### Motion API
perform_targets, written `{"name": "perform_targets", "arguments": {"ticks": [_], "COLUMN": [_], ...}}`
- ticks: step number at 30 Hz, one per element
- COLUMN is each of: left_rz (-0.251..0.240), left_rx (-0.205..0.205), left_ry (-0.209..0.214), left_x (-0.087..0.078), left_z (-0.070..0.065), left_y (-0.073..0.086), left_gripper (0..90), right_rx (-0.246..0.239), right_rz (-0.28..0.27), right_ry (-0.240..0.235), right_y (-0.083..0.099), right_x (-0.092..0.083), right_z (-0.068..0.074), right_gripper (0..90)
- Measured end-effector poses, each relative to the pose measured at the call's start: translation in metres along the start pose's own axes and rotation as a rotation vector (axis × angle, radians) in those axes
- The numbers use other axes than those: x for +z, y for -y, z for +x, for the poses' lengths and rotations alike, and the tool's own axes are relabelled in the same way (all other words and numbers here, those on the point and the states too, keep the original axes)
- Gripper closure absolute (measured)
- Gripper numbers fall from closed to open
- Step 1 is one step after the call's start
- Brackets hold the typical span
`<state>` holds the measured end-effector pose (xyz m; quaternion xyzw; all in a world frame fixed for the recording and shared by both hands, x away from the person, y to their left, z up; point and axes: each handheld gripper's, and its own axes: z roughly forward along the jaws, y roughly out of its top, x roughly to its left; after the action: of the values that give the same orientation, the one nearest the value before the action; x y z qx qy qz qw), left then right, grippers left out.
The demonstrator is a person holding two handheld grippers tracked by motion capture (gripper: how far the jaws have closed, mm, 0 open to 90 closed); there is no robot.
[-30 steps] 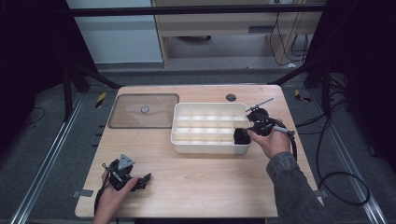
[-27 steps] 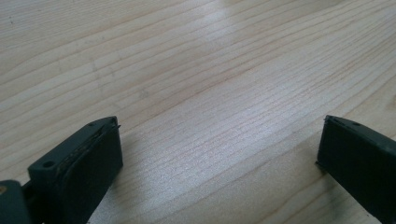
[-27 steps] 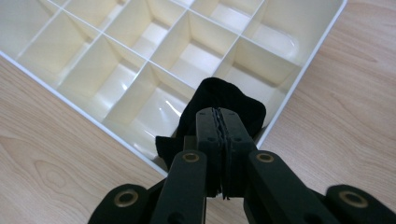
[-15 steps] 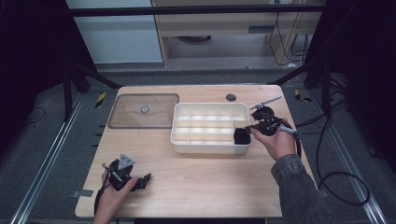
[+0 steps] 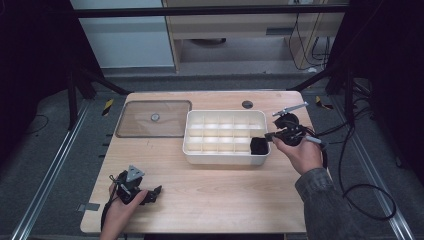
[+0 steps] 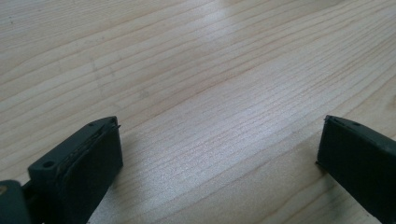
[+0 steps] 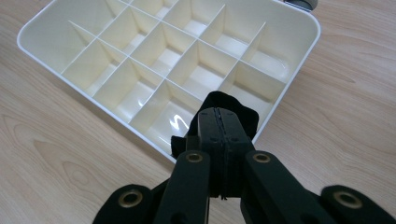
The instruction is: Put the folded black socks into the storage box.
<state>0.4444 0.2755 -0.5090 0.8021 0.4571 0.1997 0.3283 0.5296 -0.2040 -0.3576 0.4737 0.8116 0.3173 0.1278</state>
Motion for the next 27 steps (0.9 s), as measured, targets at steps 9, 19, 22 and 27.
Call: {"name": "perform_targets", "arguments": {"ticks": [9,19,22,27], "left_rz": [0.0,0.003,0.002,0.002], "left_rx": [0.0,0.003,0.003,0.003], "left_ry": [0.0,0.0,0.003,0.003], "left_x": [0.0,0.0,0.0,0.0], "left_z": [0.0,0.0,0.0,0.0], "left_y": [0.0,0.0,-0.001,-0.001], "left_gripper": [0.0,0.0,0.0,0.0], "right_rx": [-0.008,0.052,0.05,0.047], "right_rz": [-0.018,-0.052,-0.068,-0.098], "right_ry": [-0.002,0.033,0.054,0.07], "right_y": [0.003,0.008,0.009,0.01], "right_x": [-0.008,-0.011,-0.012,-0.015], "right_z": [0.001,0.0,0.001,0.002], "right_gripper": [90.0,37.4,30.4,20.7]}}
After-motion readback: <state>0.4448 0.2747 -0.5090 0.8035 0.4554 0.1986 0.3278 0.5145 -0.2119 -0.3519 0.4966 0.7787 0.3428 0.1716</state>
